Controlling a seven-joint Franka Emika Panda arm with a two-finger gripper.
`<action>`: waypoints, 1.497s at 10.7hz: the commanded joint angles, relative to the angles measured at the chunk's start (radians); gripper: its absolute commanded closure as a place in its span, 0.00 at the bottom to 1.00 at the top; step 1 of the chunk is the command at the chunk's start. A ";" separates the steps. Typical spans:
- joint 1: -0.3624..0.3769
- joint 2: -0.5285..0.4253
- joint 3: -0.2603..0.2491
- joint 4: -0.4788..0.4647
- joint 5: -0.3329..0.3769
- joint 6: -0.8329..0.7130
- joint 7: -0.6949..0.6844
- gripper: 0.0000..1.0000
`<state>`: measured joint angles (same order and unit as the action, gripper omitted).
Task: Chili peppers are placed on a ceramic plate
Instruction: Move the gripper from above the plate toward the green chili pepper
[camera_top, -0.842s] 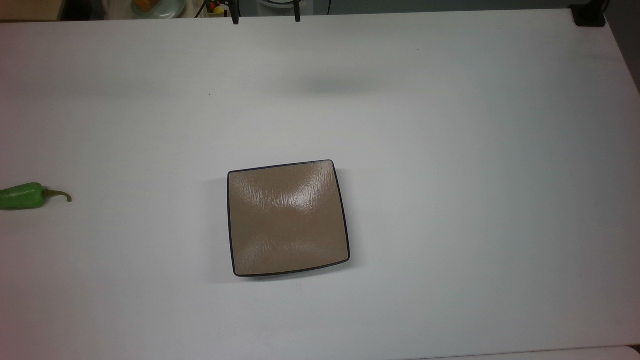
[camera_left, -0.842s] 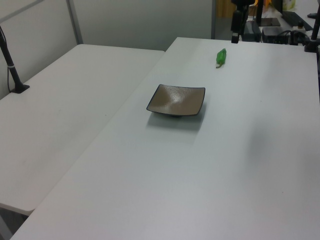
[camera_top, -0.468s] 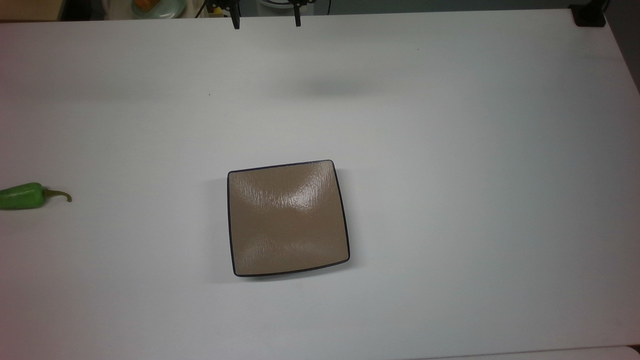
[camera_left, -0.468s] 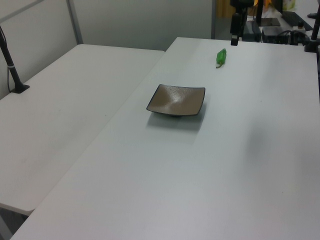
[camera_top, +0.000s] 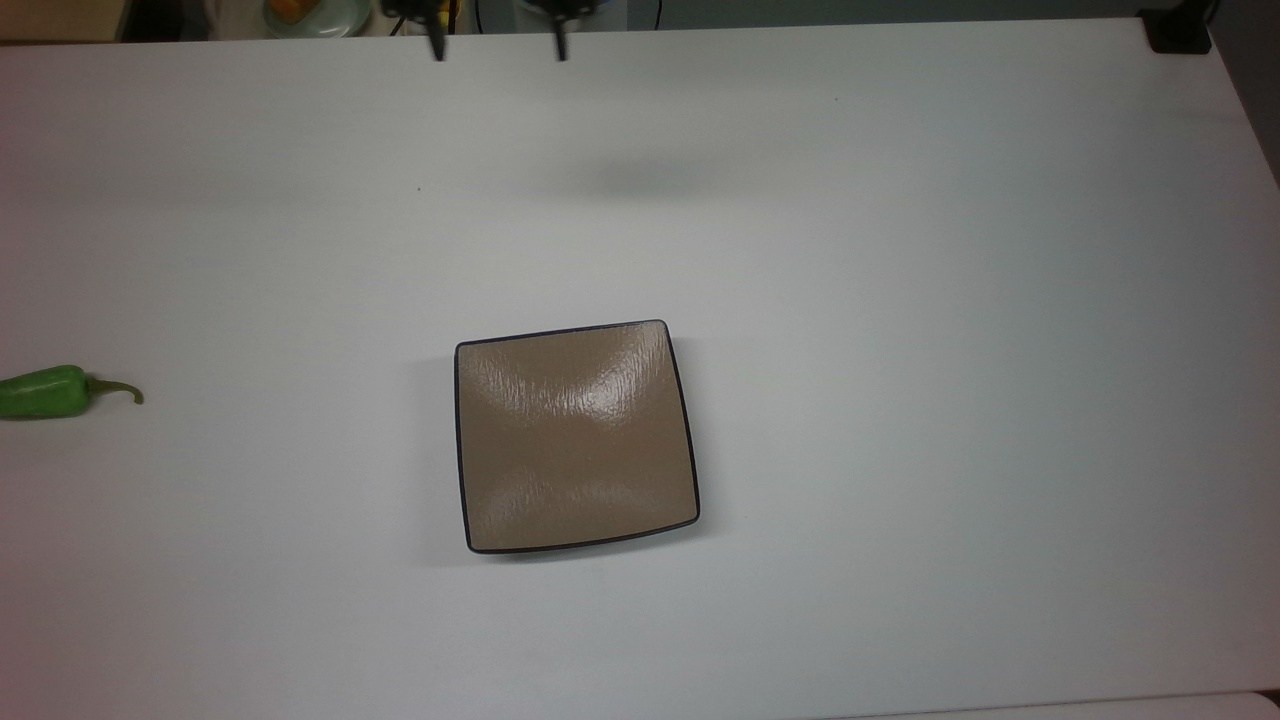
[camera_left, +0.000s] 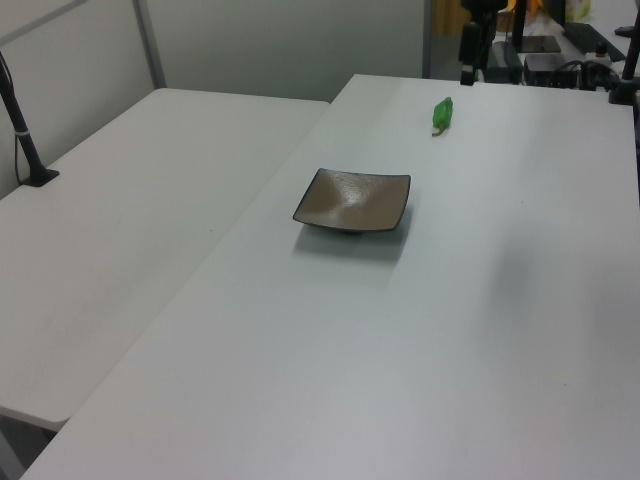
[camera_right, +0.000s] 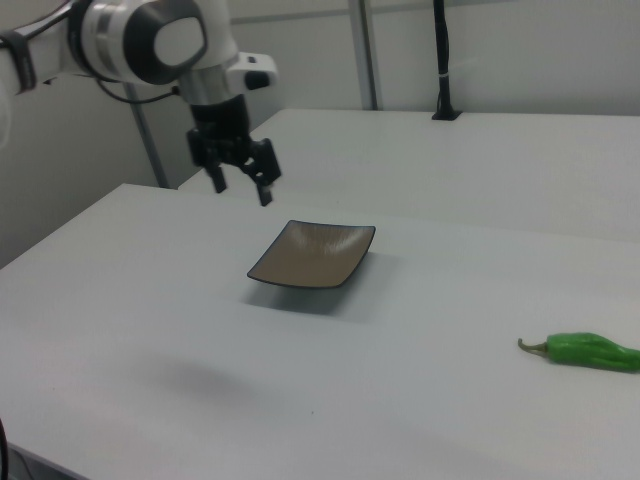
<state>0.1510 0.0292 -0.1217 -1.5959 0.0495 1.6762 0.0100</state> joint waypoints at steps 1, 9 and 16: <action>-0.092 0.099 -0.013 0.118 0.009 0.013 0.178 0.00; -0.414 0.477 -0.058 0.389 0.091 0.291 0.617 0.00; -0.507 0.661 -0.062 0.381 0.107 0.655 0.648 0.00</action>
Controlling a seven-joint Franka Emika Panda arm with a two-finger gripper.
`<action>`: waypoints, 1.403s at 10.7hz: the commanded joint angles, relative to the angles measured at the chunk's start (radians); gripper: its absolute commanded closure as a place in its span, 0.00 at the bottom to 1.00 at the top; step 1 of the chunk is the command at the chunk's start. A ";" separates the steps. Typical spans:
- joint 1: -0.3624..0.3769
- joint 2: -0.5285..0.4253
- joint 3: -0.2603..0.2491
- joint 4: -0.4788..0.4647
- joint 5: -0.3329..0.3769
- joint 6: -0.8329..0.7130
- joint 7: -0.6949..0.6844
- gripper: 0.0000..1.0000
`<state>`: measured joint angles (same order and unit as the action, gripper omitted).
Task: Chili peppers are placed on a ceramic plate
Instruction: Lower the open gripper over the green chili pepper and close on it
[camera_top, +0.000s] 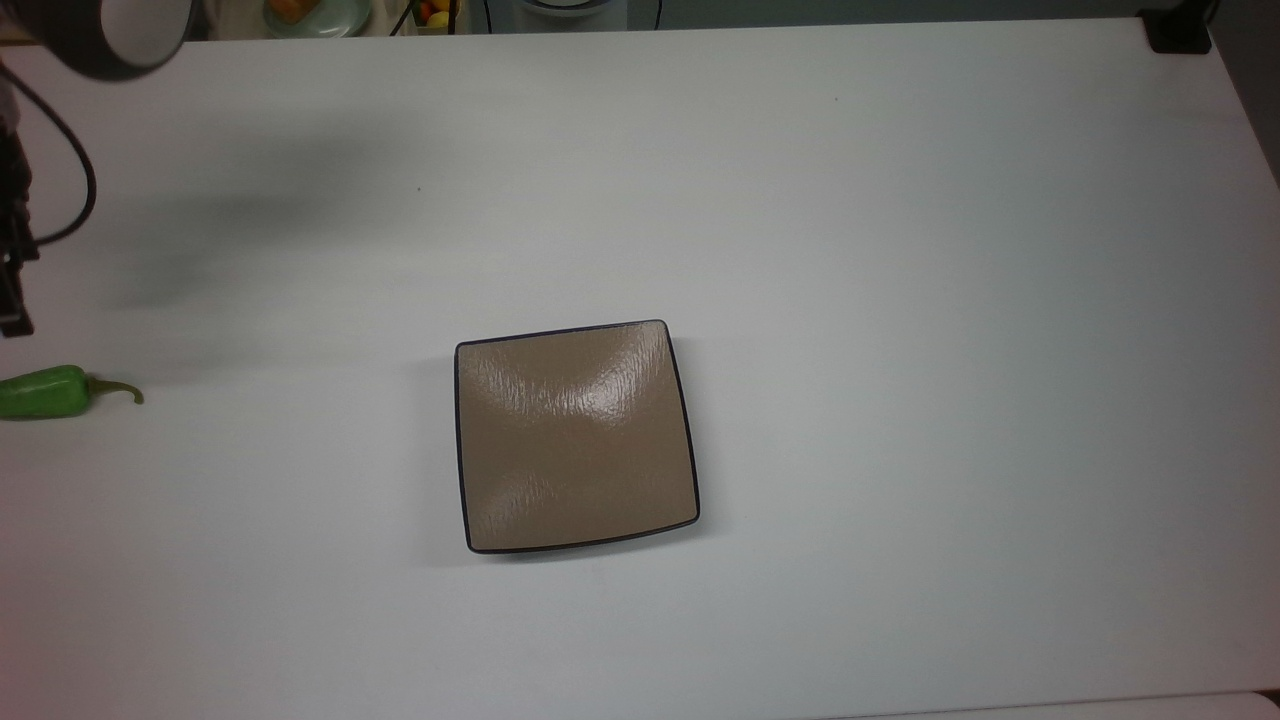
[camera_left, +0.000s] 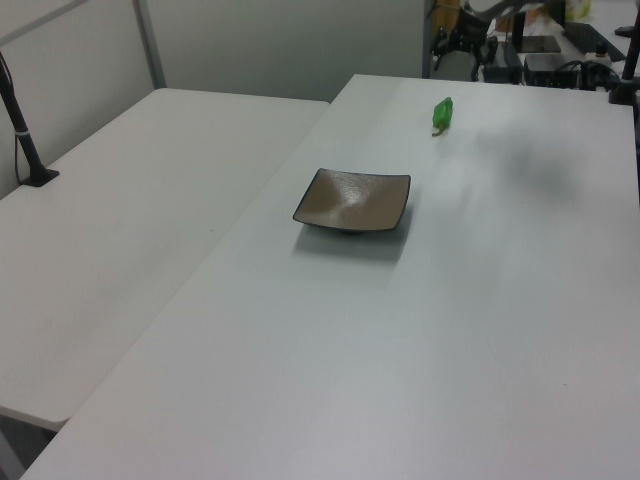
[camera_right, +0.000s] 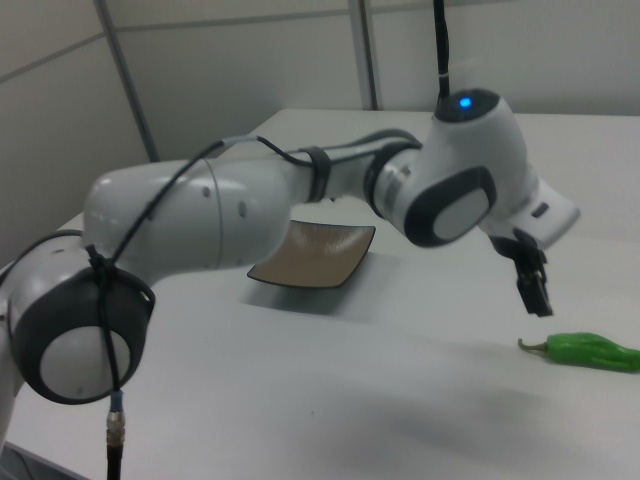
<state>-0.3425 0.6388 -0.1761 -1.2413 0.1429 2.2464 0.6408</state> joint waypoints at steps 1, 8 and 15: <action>-0.013 0.076 -0.014 0.026 0.014 0.149 0.016 0.00; -0.026 0.186 -0.020 -0.006 0.004 0.403 0.007 0.00; -0.026 0.228 -0.020 -0.007 0.001 0.443 -0.023 0.36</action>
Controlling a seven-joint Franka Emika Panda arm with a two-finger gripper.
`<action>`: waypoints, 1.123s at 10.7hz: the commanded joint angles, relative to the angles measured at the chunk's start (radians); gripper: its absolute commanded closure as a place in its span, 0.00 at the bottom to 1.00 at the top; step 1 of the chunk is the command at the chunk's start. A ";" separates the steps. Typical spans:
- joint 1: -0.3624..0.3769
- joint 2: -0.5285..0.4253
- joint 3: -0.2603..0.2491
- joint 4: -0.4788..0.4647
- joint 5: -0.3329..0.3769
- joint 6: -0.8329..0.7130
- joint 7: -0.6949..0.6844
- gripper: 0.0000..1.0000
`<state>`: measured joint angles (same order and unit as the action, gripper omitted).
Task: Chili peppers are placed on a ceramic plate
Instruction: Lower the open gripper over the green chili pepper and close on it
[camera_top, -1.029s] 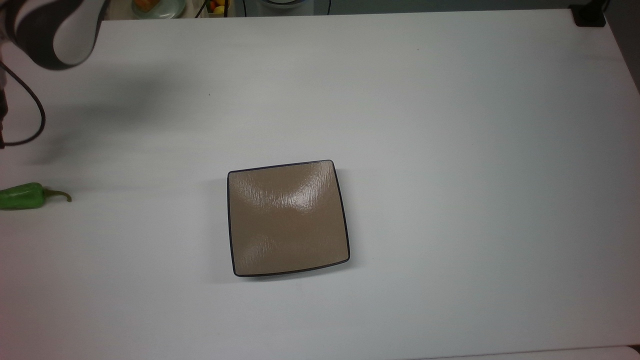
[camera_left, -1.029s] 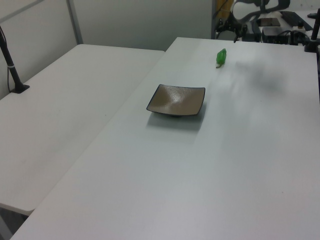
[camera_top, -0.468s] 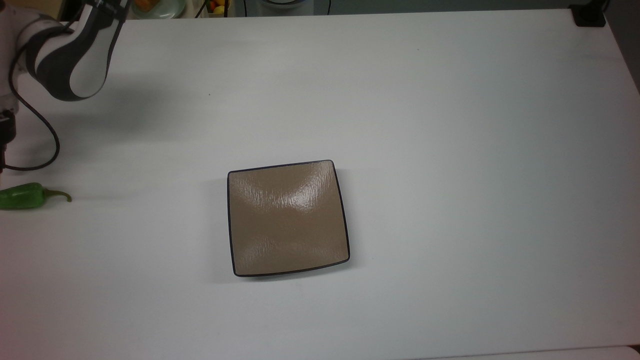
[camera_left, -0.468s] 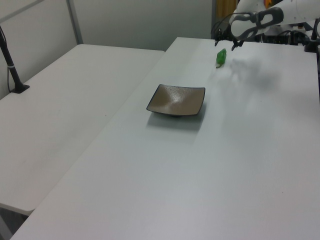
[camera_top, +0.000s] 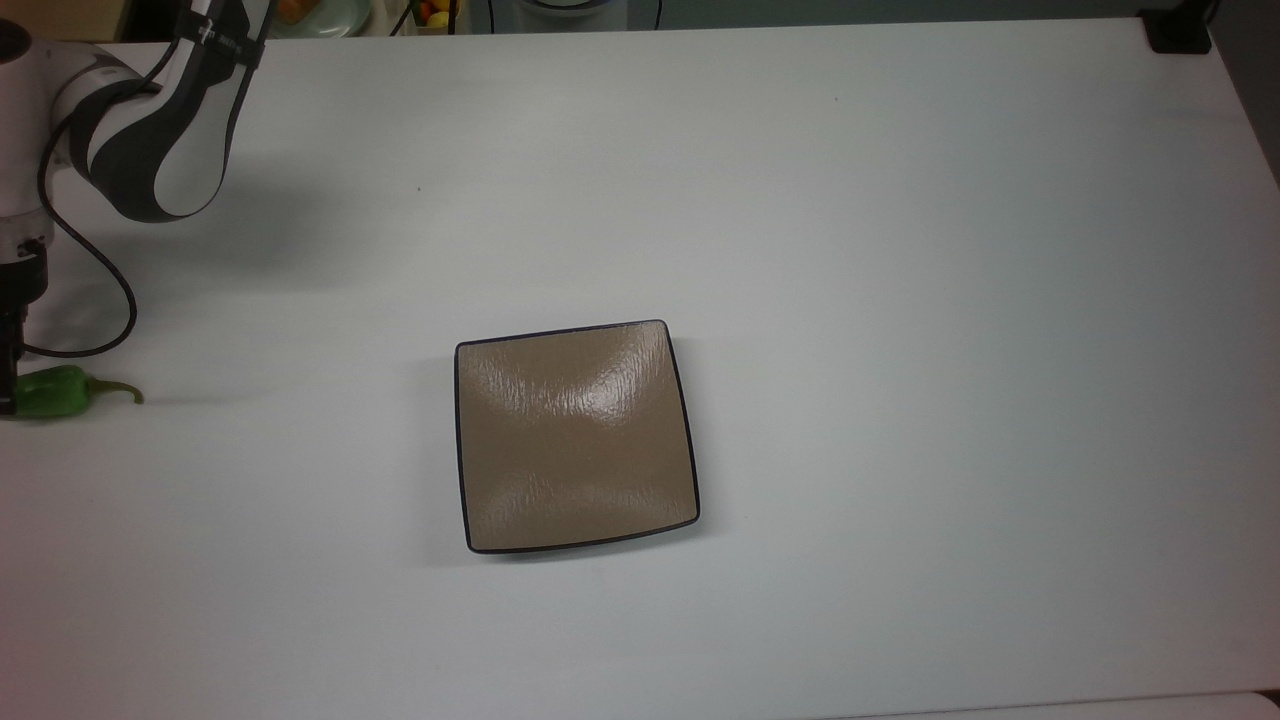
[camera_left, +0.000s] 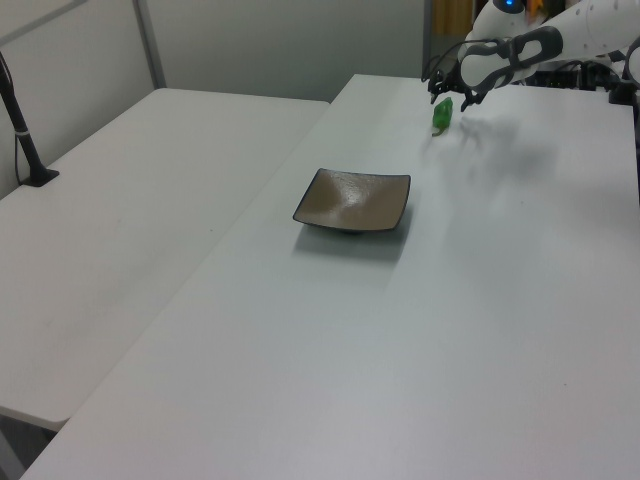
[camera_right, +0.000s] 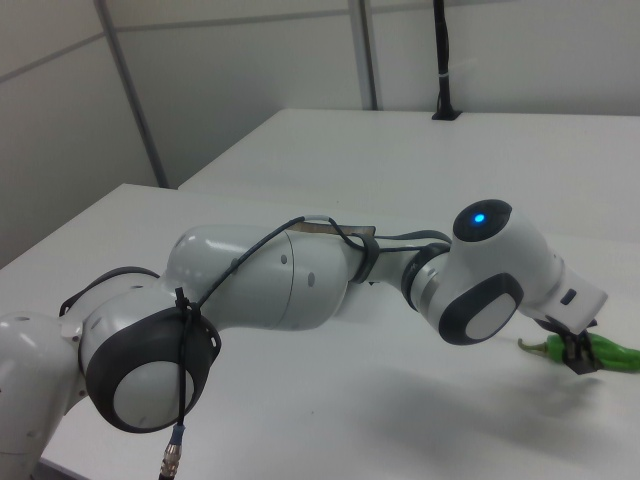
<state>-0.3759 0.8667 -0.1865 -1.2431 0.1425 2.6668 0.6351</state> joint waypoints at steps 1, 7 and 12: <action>0.008 0.000 -0.010 -0.006 0.002 0.022 -0.026 0.42; 0.008 0.000 -0.010 -0.010 0.000 0.021 -0.052 0.85; 0.005 -0.009 -0.007 -0.019 0.003 0.016 -0.054 0.95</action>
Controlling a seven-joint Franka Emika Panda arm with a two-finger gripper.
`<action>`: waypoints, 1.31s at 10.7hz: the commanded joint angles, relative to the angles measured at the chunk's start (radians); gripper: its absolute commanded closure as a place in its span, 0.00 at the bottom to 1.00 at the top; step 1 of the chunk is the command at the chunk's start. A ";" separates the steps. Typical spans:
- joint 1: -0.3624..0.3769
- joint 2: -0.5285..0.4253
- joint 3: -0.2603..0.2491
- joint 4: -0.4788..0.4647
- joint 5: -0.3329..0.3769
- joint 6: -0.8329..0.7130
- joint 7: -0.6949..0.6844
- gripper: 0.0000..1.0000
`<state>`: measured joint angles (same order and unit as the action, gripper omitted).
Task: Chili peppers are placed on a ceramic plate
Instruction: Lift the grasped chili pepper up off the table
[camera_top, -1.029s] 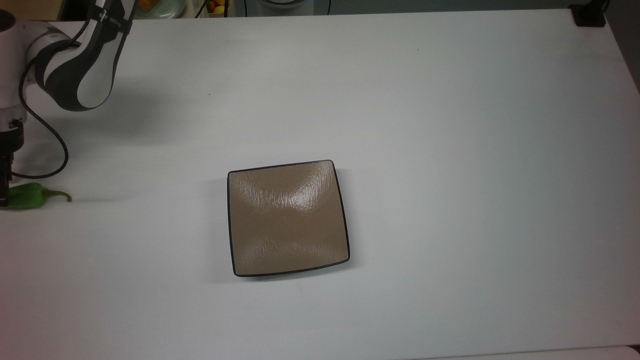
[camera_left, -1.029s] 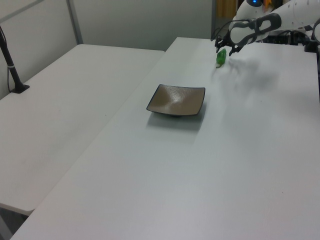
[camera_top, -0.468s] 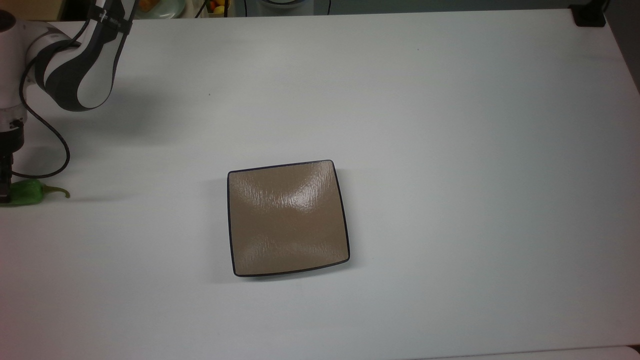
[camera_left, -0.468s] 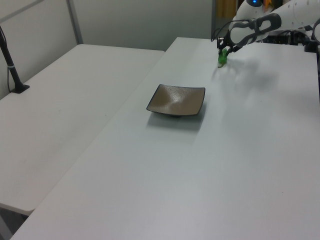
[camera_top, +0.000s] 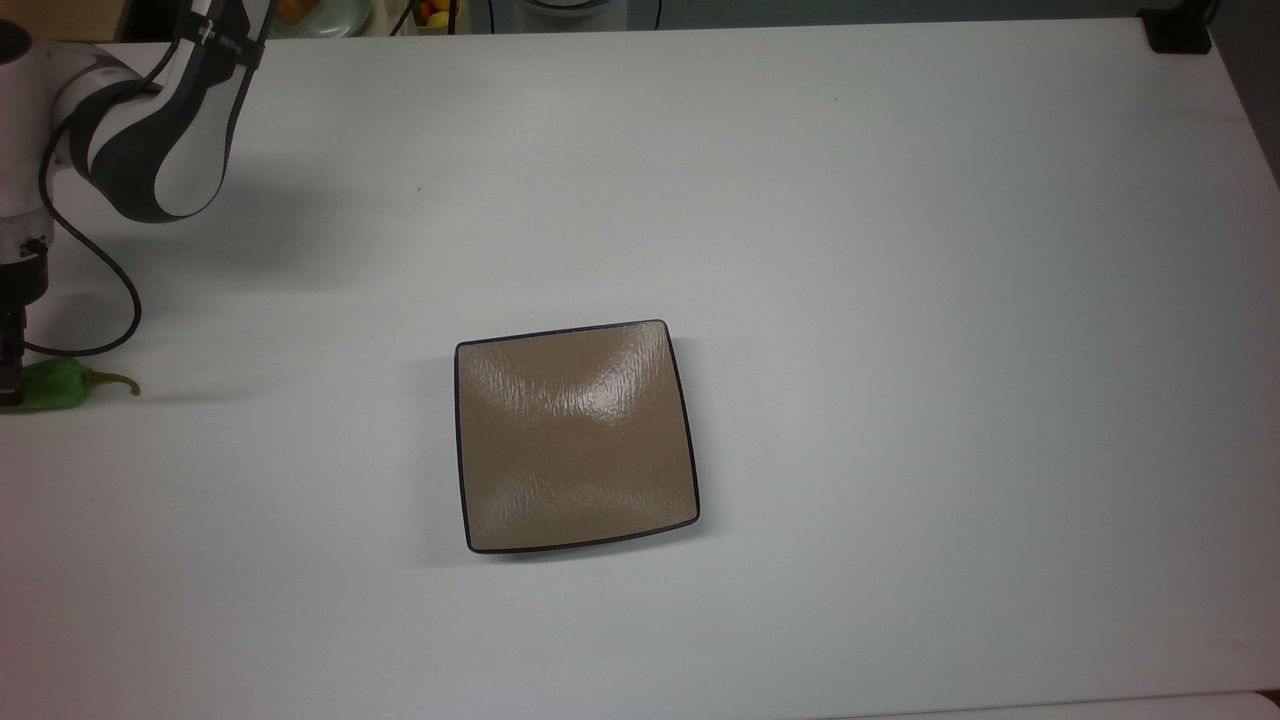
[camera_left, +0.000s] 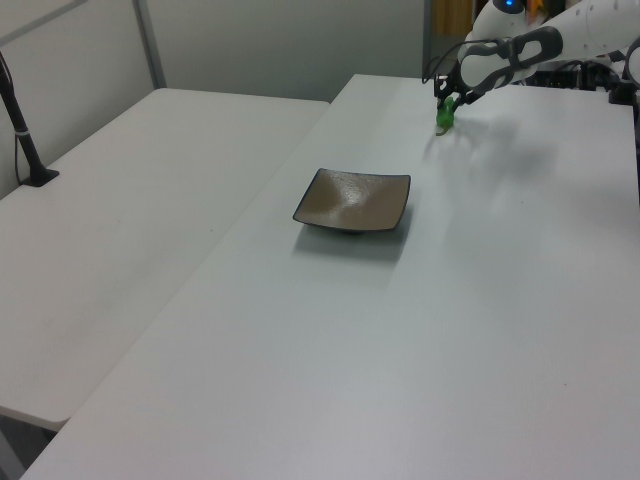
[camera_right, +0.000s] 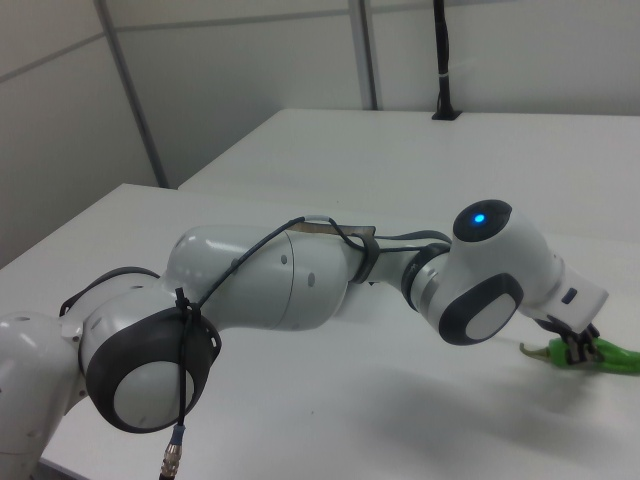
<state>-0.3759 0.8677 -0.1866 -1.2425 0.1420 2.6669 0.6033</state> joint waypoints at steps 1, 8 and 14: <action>0.006 -0.030 -0.007 -0.020 0.004 0.011 -0.022 0.95; 0.077 -0.252 0.006 -0.060 0.005 -0.160 -0.027 0.95; 0.232 -0.435 0.018 -0.075 0.021 -0.454 -0.167 0.95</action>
<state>-0.1847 0.5319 -0.1733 -1.2419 0.1422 2.3000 0.5191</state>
